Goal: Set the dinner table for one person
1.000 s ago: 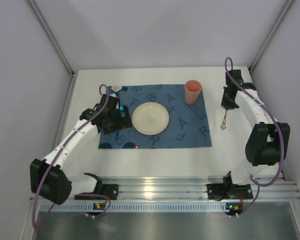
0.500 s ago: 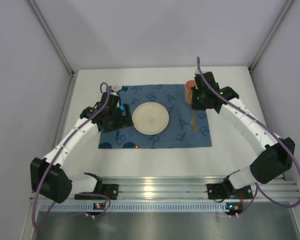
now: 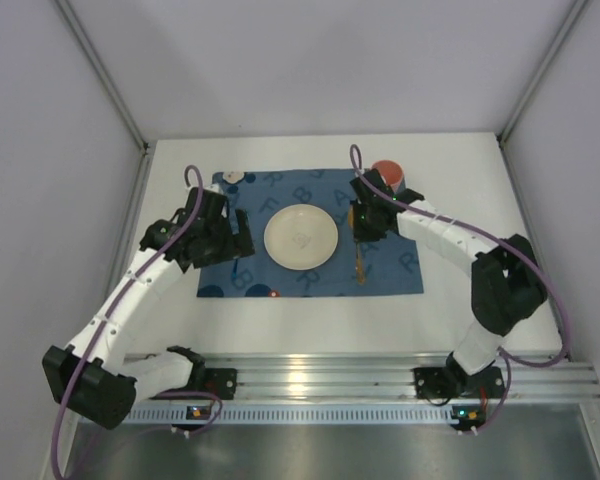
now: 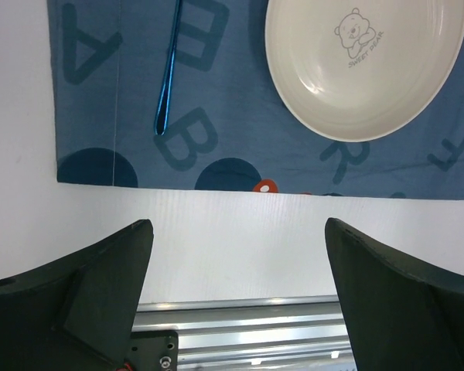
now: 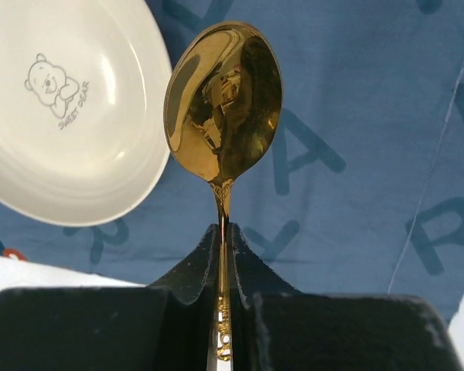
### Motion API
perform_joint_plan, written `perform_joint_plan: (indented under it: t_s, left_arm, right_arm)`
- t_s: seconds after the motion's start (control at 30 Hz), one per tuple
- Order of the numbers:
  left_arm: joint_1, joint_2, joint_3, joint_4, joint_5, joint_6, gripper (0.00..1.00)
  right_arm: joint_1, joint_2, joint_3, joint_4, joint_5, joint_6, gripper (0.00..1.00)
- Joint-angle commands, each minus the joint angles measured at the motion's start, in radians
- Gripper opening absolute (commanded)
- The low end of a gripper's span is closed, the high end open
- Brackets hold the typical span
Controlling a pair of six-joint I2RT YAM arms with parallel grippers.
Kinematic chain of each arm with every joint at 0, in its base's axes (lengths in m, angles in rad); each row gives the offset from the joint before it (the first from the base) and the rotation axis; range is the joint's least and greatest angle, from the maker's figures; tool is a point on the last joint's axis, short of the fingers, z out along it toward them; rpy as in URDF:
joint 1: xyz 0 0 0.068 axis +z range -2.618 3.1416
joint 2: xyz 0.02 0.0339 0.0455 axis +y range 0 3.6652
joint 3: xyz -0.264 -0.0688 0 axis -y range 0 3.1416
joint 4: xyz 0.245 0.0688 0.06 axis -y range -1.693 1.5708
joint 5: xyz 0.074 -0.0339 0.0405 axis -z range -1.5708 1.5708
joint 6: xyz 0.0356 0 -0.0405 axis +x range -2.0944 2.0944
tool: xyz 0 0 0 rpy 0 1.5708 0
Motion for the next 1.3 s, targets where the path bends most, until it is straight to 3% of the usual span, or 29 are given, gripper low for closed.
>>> perform_joint_plan:
  t_s: [0.0, 0.4, 0.87, 0.97, 1.1, 1.27]
  left_arm:
    - [-0.004, -0.052, 0.03, -0.074, -0.045, 0.022, 0.98]
    - [-0.004, -0.068, 0.062, -0.137, -0.063, 0.013, 0.98]
    - [-0.004, -0.006, 0.104, -0.114, -0.04, -0.005, 0.98]
    - [-0.004, -0.005, 0.104, -0.112, -0.042, -0.007, 0.98]
    - [-0.004, -0.011, 0.102, -0.114, -0.045, -0.016, 0.98]
    - [-0.004, -0.017, 0.098, -0.114, -0.044, -0.031, 0.98]
  right_arm:
    - [0.017, 0.049, 0.032, 0.11, 0.004, 0.018, 0.0]
    - [0.019, 0.224, 0.122, 0.118, 0.103, 0.018, 0.0]
    - [0.019, 0.245, 0.221, 0.078, 0.219, -0.022, 0.04]
    - [0.019, 0.257, 0.239, 0.053, 0.235, -0.025, 0.14]
    - [0.019, 0.261, 0.233, 0.049, 0.236, -0.025, 0.43]
    - [0.019, 0.253, 0.231, 0.036, 0.232, -0.025, 0.46]
